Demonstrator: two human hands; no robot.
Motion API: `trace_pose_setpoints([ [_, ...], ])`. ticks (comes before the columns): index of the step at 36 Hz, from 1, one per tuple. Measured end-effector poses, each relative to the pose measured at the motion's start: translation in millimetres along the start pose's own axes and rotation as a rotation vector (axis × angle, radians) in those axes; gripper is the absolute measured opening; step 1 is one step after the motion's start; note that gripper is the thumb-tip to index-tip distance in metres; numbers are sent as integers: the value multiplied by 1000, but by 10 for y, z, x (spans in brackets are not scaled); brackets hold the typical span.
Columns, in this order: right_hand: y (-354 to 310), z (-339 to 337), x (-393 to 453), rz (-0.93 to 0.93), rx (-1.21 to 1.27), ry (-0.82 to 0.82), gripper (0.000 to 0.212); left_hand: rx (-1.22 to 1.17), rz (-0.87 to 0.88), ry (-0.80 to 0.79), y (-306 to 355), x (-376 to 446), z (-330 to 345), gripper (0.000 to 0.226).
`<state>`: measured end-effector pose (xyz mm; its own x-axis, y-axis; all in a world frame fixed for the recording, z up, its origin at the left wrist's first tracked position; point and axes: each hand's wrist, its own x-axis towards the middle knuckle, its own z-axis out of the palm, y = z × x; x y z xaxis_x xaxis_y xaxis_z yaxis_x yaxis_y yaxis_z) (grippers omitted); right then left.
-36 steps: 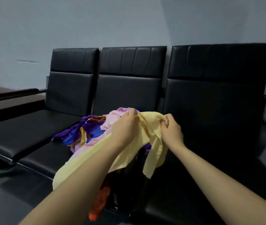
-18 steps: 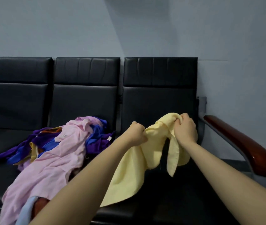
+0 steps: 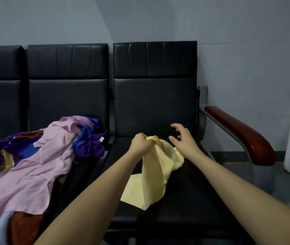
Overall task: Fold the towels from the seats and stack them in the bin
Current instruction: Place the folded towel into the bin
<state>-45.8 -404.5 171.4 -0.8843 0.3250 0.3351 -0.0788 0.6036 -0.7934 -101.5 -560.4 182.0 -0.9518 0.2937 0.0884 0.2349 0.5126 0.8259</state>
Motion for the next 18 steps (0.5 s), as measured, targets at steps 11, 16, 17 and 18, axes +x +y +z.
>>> trace_pose_setpoints([
  [11,373,362,-321,185,-409,-331,35,237,-112,-33,-467,-70,284,47],
  [16,480,455,-345,231,-241,-413,23,510,57,128,-477,-136,349,35],
  [17,488,468,-354,223,-191,-410,24,541,63,89,-481,-146,363,31],
  [18,488,481,-361,223,-175,-400,24,570,66,41,-489,-161,382,28],
])
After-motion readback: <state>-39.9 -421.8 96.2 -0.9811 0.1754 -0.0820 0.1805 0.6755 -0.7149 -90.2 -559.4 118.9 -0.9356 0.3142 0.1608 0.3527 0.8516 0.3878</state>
